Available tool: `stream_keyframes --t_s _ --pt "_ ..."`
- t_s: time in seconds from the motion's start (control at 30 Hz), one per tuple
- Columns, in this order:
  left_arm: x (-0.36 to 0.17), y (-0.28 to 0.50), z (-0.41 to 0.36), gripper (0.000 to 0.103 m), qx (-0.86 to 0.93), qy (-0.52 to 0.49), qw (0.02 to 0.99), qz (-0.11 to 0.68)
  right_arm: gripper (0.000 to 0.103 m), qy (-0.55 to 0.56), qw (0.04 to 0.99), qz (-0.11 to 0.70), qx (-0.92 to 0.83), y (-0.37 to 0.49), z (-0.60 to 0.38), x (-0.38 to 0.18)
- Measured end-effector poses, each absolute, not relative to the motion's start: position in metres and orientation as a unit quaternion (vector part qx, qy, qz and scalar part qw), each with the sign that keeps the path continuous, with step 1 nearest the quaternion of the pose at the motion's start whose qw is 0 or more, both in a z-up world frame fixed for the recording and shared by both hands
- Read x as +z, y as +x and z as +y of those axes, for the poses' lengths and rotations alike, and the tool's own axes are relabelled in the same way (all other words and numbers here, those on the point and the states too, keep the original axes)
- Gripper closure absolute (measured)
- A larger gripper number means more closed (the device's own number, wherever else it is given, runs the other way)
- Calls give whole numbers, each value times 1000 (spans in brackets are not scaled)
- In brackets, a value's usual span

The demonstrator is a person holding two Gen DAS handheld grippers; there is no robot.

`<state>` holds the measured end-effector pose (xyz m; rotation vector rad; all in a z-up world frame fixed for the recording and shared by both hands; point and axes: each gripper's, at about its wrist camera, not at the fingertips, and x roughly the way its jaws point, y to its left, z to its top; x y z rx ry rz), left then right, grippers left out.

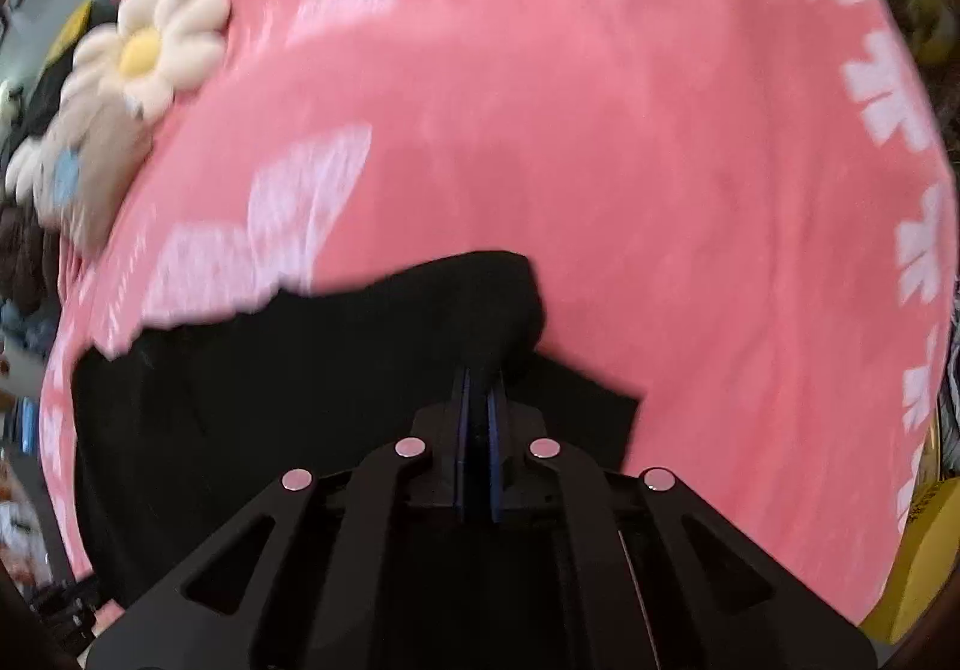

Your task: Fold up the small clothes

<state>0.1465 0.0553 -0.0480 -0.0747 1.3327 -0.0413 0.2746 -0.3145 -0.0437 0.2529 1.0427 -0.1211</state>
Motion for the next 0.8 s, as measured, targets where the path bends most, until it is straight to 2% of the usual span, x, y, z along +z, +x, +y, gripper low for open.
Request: stream_keyframes --t_s 0.1,0.2,0.27,0.3,0.33,0.47,0.53,0.6,0.7,0.77,0.8 --pt "-54 149 55 74 -14 -31 783 621 96 123 833 534 -72 283 -329 -71" --pt "-59 151 56 72 -9 -29 778 627 88 148 847 506 -67 265 -333 -57" --pt "-60 151 57 69 -9 -36 777 628 74 161 859 481 -63 241 -335 -39" --pt "-60 151 59 68 -8 -43 777 628 60 171 862 473 -63 228 -337 -35" --pt "-60 151 62 65 -9 -54 776 628 54 176 862 470 -65 218 -338 -33" --pt "-65 147 80 55 -11 -116 767 630 52 197 839 502 -67 165 -344 -44" --pt "-71 144 93 44 -9 -165 757 632 45 199 823 528 -66 145 -341 -60" --pt "-79 140 108 43 -8 -220 753 620 43 219 813 537 -55 135 -338 -72" --pt "-86 135 125 32 -18 -296 752 589 31 257 798 544 -46 133 -335 -87" --pt "-88 133 130 24 -19 -334 749 572 29 288 787 544 -46 136 -332 -98" --pt "-90 133 132 24 -15 -349 749 563 28 297 787 539 -52 136 -332 -100"
